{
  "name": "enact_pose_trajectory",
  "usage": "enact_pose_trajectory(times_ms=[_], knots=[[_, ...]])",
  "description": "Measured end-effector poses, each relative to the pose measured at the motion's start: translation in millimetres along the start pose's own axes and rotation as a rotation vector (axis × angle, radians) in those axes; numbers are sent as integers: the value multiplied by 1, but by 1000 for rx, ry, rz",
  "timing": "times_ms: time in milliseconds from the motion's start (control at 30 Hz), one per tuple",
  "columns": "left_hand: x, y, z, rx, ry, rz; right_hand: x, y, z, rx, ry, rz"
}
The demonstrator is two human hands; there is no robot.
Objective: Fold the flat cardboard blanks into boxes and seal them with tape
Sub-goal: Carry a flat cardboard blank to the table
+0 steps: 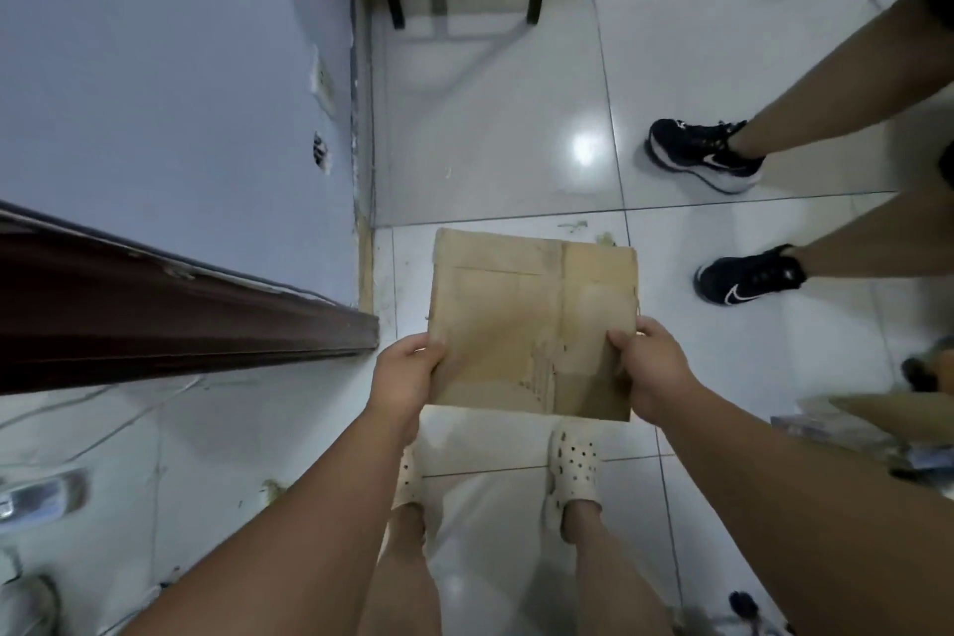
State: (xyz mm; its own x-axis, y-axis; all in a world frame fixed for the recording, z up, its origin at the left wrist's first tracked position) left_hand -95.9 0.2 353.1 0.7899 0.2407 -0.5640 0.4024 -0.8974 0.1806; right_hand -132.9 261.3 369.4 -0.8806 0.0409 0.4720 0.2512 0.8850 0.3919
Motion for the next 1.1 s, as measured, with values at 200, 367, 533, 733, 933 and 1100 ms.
enact_pose_trajectory(times_ms=[200, 367, 533, 733, 933, 1100], knots=[[-55, 0, -65, -30, -29, -150, 66, 41, -51, 79, 102, 96], [-99, -6, -116, -49, -108, -198, 116, 81, -87, 138, 224, 147], [-158, -25, -176, -80, -280, -151, 169, 129, -126, 173, 336, 201], [-239, -40, -255, -112, -513, -83, 244, 178, -187, 195, 492, 266], [-316, -31, -310, -100, -712, -81, 305, 202, -253, 207, 643, 335], [-391, -12, -351, -78, -880, -96, 354, 207, -306, 193, 762, 445]])
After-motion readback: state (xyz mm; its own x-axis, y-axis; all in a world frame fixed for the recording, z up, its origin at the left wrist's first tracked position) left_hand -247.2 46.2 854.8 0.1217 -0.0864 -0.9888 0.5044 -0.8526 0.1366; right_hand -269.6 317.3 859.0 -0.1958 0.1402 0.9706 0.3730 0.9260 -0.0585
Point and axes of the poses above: each hand's wrist, its own z-axis towards the middle knuckle, its own y-axis out of the back of the hand, x = y × z, the point moved 5 cm from there along z, towards the middle knuckle, and after that the axes turned 11 degrees about -x, right-handed, at the moved point
